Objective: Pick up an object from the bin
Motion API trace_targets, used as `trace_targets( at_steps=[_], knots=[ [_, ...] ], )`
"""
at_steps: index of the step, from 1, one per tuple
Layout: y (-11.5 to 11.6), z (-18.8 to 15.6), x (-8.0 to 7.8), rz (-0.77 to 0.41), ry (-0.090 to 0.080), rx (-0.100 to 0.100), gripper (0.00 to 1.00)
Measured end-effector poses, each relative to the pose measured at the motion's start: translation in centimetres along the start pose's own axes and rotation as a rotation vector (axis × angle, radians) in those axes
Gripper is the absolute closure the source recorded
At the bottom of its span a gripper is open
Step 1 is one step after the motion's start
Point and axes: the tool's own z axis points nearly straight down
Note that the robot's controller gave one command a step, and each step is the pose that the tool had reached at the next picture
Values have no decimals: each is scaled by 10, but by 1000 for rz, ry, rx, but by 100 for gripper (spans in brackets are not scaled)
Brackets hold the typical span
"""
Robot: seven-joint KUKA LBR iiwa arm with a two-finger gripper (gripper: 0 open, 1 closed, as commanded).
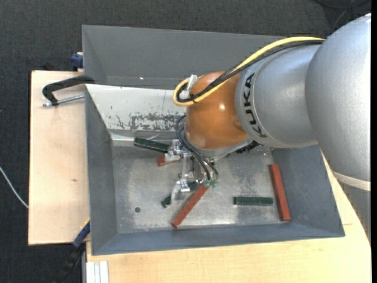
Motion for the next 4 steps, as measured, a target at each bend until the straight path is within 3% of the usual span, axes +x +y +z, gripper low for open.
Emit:
trace_targets(
  at_steps=[1,2,3,4],
  knots=[
    [-35,28,36,-117,9,0,100],
    [-35,28,36,-116,9,0,100],
    [-40,-12,31,-129,6,0,100],
    [-52,-140,29,-109,-1,0,100]
  ],
)
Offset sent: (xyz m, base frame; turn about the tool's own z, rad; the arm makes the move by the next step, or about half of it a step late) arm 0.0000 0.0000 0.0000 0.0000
